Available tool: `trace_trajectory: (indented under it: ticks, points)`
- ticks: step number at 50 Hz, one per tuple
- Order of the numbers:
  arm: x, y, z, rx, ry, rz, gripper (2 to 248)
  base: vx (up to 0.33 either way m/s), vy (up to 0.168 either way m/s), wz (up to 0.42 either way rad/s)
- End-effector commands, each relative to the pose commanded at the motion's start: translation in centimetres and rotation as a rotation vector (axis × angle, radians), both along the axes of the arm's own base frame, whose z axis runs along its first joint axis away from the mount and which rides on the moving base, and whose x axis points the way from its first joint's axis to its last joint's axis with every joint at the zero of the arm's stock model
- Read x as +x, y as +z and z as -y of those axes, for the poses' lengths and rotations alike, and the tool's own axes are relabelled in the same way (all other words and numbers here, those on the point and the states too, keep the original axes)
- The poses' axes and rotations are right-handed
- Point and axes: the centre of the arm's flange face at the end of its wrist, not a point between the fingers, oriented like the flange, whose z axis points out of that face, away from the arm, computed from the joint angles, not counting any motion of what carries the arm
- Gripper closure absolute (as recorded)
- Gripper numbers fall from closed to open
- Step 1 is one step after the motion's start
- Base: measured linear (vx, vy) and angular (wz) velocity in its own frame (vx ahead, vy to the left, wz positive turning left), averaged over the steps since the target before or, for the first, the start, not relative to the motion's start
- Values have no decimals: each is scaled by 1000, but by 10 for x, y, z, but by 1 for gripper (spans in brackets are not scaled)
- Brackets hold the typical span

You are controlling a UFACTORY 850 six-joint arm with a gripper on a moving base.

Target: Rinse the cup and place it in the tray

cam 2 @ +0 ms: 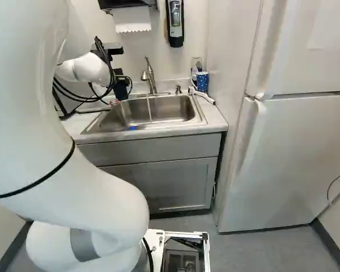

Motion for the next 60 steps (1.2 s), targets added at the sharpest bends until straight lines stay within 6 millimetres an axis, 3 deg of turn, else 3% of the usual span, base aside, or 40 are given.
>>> trace_trajectory:
  ticks: [20,40,60]
  points:
    - [20,22,-23,14,29,38,127,0,0,0]
    - [20,22,-23,19,26,36,127,0,0,0]
    - [20,22,-23,183,-38,-17,127,0,0,0]
